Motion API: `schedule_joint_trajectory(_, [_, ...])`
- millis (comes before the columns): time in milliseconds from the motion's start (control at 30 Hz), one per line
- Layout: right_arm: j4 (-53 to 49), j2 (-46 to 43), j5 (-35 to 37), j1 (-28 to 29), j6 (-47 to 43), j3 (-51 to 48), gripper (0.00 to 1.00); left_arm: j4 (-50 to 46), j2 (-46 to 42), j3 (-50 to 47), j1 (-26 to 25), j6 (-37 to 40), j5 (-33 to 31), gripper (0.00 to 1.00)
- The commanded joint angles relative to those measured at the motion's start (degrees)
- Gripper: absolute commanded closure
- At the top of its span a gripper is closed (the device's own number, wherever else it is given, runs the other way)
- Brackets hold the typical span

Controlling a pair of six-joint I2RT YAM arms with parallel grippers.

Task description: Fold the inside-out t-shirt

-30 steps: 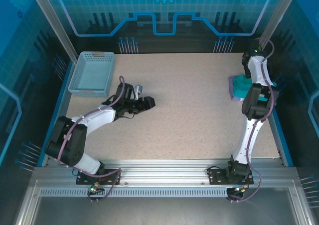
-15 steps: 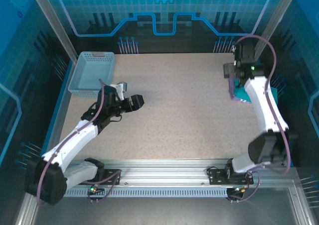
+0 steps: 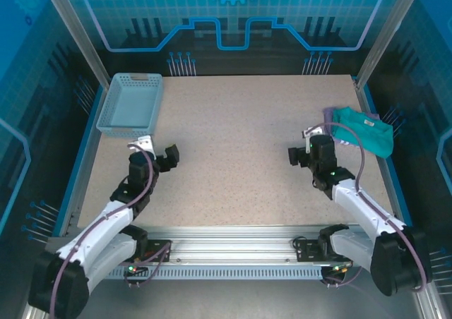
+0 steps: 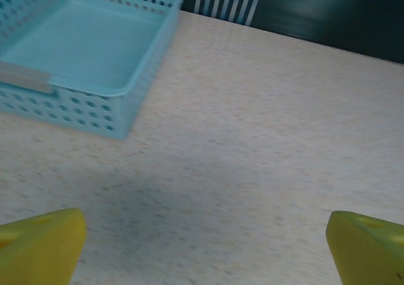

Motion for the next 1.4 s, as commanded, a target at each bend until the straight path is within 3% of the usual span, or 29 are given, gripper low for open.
schedule_joint_trajectory(0, [23.16, 4.99, 2.09, -0.94, -2.52, -4.04, 0.00, 21.07, 10.35, -1.90, 2.20, 10.63, -7.54, 0.01])
schedule_joint_trajectory(233, [39.94, 16.69, -2.53, -3.43, -5.11, -6.20, 0.00, 37.96, 31.89, 2.49, 5.26, 20.01, 0.88, 0.01])
schedule_joint_trajectory(333, [43.52, 21.18, -8.77, -7.91, -1.75, -6.45, 0.00, 35.46, 35.59, 5.27, 7.25, 18.44, 3.24, 0.01])
schedule_joint_trajectory(400, [47.83, 24.56, -11.56, -9.48, -0.86, -7.32, 0.00, 34.43, 34.58, 4.80, 9.01, 16.77, 7.28, 0.01])
schedule_joint_trajectory(500, [45.83, 24.96, -12.02, -9.30, -1.50, -5.99, 0.00, 43.88, 38.53, 1.63, 12.37, 14.42, 12.41, 0.01])
schedule_joint_trajectory(533, [44.84, 24.80, -11.98, -9.25, -1.44, -5.71, 0.00, 44.62, 39.14, 1.56, 12.41, 14.71, 12.13, 0.01])
schedule_joint_trajectory(567, [45.48, 24.92, -11.90, -9.28, -1.52, -5.87, 0.00, 38.33, 37.37, 3.04, 12.41, 13.97, 12.23, 0.01])
schedule_joint_trajectory(1367, [44.97, 25.01, -9.73, -8.28, -1.89, -5.57, 0.00, 39.87, 37.82, 2.91, 12.59, 14.22, 12.82, 0.01])
